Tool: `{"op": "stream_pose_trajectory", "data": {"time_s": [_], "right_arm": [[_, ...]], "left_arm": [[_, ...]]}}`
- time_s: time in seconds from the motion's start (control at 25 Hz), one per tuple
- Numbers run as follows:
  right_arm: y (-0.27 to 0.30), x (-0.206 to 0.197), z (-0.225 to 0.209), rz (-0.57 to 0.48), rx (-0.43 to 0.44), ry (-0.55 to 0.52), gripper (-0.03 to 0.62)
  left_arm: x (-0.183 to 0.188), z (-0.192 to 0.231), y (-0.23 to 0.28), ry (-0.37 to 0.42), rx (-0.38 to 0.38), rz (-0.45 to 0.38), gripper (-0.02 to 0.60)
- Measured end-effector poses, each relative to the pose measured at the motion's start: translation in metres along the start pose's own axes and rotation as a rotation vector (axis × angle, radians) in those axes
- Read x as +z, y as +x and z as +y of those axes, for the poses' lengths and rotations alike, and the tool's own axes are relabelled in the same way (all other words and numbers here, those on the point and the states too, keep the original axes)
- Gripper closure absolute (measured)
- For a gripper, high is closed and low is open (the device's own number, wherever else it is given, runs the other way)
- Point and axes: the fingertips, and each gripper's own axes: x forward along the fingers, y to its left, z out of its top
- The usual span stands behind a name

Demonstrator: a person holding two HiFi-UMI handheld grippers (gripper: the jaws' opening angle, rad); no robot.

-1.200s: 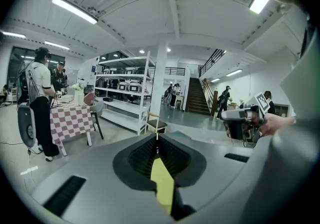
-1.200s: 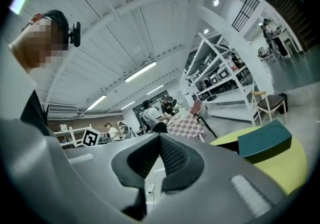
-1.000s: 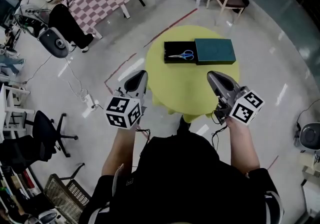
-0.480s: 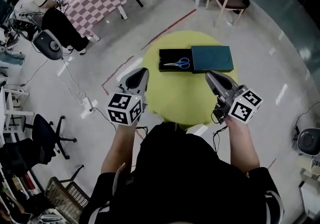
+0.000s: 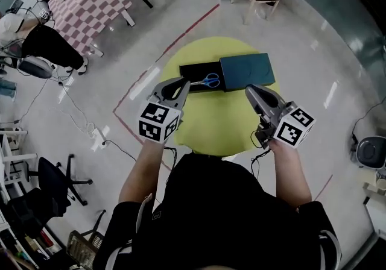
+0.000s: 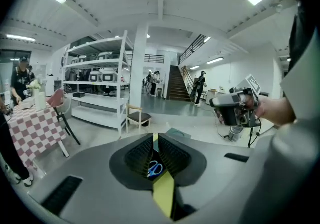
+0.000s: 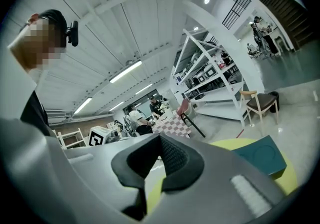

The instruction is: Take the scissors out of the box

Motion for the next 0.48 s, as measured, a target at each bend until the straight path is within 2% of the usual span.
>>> {"op": "stream_pose_trajectory", "data": {"time_s": [0.12, 0.32, 0.48], "right_arm": [[0.001, -0.007, -0.007, 0.014, -0.028, 0.02, 0.583], [-0.001, -0.011, -0.03, 0.018, -0.074, 0.054, 0.583], [-0.001, -0.013, -0.051, 0.025, -0.115, 0.078, 0.583]], "left_arm": [[-0.008, -0.004, 0.027, 0.035, -0.066, 0.057, 0.543], [-0.033, -0.006, 0.073, 0.093, -0.135, 0.168, 0.491], [-0.056, -0.003, 0.108, 0.141, -0.18, 0.262, 0.472]]}}
